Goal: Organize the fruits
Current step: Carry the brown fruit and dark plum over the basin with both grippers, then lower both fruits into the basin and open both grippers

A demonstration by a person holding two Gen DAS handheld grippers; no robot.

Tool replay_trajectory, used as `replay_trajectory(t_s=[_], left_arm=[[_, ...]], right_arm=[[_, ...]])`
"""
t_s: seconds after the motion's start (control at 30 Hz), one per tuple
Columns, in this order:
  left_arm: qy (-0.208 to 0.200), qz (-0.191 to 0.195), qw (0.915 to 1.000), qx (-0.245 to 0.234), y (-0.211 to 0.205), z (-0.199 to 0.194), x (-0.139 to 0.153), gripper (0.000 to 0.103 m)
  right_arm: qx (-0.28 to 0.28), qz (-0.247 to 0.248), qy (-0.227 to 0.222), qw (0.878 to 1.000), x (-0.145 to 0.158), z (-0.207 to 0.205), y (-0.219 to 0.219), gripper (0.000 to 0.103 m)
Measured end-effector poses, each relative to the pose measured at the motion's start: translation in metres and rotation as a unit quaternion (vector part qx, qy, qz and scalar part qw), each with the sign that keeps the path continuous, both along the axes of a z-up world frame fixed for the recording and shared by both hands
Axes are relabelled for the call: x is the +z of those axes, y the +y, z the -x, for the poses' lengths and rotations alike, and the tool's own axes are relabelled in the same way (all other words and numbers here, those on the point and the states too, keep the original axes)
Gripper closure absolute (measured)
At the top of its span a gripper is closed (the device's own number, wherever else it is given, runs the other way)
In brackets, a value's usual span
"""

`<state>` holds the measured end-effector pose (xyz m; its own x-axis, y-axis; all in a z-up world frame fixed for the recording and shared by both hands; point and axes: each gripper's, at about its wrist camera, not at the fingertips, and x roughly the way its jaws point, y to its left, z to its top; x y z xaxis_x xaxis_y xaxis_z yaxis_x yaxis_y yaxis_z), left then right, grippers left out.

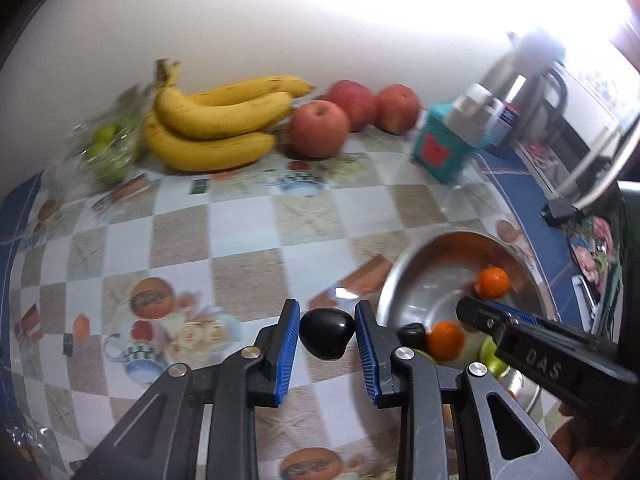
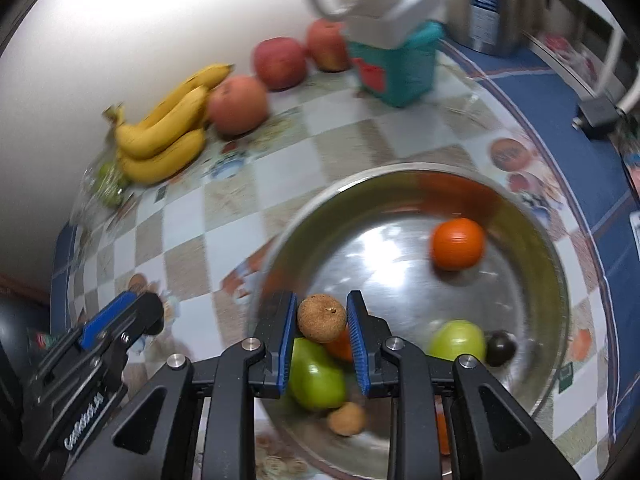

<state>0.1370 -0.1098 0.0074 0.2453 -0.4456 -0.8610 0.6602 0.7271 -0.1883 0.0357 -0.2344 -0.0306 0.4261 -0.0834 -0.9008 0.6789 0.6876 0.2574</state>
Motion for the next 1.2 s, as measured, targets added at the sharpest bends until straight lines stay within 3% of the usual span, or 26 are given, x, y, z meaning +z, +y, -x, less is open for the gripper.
replay_trajectory(t_s=[0.3, 1.2], left_arm=[[0.000, 0.002, 0.9987, -0.051, -0.032, 0.025, 0.000, 0.072], [0.024, -0.027, 0.9970, -0.068, -0.049, 0.033, -0.024, 0.072]], right_arm=[[-0.036, -0.010, -0.009, 0.999, 0.000, 0.021, -0.025, 0.076], [-0.042, -0.026, 0.040, 0.998, -0.036, 0.022, -0.025, 0.076]])
